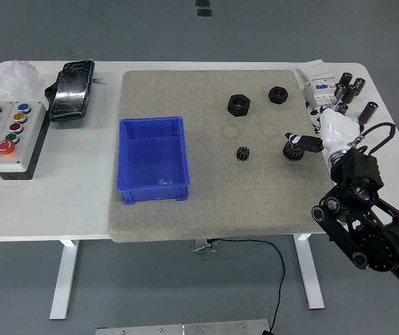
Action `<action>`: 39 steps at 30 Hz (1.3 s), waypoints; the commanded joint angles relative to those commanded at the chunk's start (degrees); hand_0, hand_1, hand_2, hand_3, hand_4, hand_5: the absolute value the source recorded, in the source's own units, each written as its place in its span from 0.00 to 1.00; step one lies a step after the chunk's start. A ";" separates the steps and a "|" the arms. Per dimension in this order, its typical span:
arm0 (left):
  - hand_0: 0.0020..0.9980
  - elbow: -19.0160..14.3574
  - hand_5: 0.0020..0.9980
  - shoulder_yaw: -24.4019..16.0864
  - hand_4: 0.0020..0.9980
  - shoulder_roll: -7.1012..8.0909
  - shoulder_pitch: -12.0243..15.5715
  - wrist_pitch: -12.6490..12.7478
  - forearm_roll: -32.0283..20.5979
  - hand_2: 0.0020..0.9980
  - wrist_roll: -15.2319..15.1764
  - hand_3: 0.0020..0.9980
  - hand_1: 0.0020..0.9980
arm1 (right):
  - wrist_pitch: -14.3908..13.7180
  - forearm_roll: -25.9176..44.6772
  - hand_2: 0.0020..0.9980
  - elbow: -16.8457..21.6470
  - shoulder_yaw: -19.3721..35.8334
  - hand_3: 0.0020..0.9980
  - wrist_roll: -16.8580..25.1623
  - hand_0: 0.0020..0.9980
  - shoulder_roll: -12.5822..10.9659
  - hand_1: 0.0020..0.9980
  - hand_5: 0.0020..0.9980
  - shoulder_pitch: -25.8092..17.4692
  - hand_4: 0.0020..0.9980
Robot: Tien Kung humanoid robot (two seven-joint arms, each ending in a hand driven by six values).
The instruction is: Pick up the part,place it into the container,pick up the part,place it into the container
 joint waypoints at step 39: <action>0.61 0.00 0.34 0.22 0.61 -0.11 -0.26 -0.12 0.13 0.55 -0.04 0.62 0.54 | -7.20 15.01 0.67 -18.58 -13.50 0.69 4.84 0.55 3.95 0.67 0.34 6.45 0.69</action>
